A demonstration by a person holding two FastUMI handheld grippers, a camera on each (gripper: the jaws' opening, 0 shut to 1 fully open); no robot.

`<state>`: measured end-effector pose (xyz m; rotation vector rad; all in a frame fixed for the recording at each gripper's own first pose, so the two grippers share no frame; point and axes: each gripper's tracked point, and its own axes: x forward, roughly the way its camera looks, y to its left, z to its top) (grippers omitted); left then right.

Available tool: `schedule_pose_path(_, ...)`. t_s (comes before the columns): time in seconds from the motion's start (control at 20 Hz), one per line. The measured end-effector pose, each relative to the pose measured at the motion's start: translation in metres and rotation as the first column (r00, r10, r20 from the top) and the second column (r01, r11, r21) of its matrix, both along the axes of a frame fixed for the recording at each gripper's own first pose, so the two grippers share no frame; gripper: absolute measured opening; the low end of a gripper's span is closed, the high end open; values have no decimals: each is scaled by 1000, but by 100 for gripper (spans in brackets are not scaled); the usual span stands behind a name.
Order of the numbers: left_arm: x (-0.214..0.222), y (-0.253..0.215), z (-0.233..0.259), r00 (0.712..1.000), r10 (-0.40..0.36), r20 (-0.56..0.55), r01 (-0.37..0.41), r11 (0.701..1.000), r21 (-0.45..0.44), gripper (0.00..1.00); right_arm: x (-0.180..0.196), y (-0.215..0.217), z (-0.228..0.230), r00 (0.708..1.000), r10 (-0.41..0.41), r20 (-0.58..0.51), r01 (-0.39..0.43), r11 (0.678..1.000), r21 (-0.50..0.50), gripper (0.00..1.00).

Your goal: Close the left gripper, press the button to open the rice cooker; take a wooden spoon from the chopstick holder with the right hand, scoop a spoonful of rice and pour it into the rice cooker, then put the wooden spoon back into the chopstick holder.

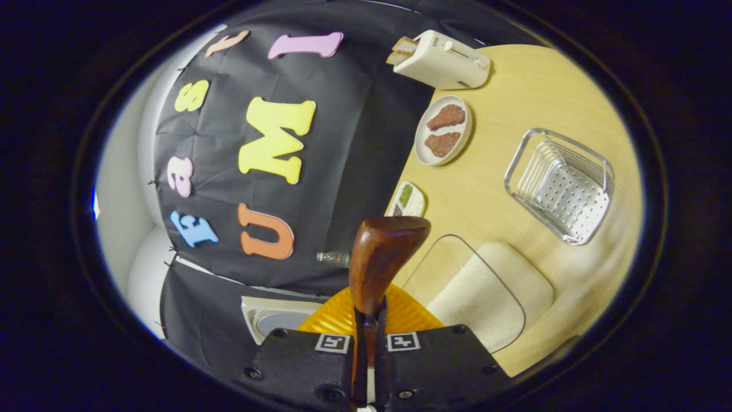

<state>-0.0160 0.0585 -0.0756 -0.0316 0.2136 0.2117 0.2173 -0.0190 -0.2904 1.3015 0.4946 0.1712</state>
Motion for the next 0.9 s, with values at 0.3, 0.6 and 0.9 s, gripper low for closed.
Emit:
schedule_pose_path(0.3,-6,8,-2,999,15,29,-15,1000,6,94,6,81,78,978,179,111,-176,984,-35,10)
schedule_pose_path(0.6,-13,33,-2,997,68,39,-68,998,5,94,26,176,116,935,316,159,-295,945,-139,10)
schedule_pose_path(0.9,-34,68,1,993,116,39,-116,993,-12,94,46,245,103,907,402,126,-333,867,-372,10)
